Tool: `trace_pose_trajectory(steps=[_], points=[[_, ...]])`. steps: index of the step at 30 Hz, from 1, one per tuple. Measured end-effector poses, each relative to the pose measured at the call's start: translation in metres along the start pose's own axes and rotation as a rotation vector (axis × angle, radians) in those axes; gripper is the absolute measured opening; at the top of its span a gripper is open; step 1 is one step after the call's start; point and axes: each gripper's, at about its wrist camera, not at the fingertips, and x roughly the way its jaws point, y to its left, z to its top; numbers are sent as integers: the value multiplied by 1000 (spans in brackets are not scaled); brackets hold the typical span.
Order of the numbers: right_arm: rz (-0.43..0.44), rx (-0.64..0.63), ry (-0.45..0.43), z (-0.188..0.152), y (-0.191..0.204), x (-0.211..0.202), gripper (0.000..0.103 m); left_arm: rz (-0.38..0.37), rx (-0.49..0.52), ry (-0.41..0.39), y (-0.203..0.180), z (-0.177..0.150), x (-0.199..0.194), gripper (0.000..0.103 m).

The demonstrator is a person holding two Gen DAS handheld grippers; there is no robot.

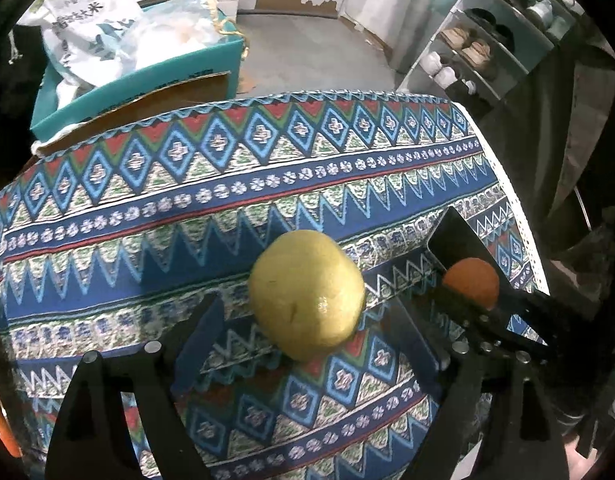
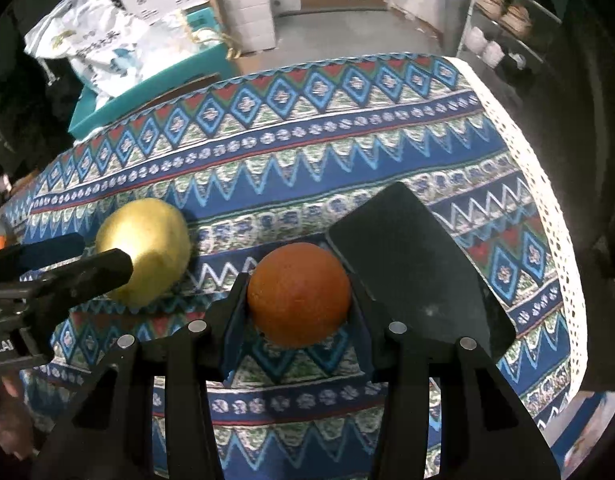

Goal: Organize fruits
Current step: 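Grasp the yellow lemon with the left tool while the right tool grasps the small tangerine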

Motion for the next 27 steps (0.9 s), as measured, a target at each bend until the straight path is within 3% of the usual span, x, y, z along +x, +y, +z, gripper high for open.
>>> trace_pose_trajectory(steps=[10,14,17,27], points=[[-6,28,-1,-2,-14,-1,45,31,-13,52,-6,1,37,86],[-6,30,4,-3,-17,1,45,25,-37,74,-1,0,48,78],[-6,35,9,-3,-18,2,45,10,-32,65,-3,0,48,70],[-13,17,0,-1,-12,0,45,29,-15,62,1,-10,41,70]])
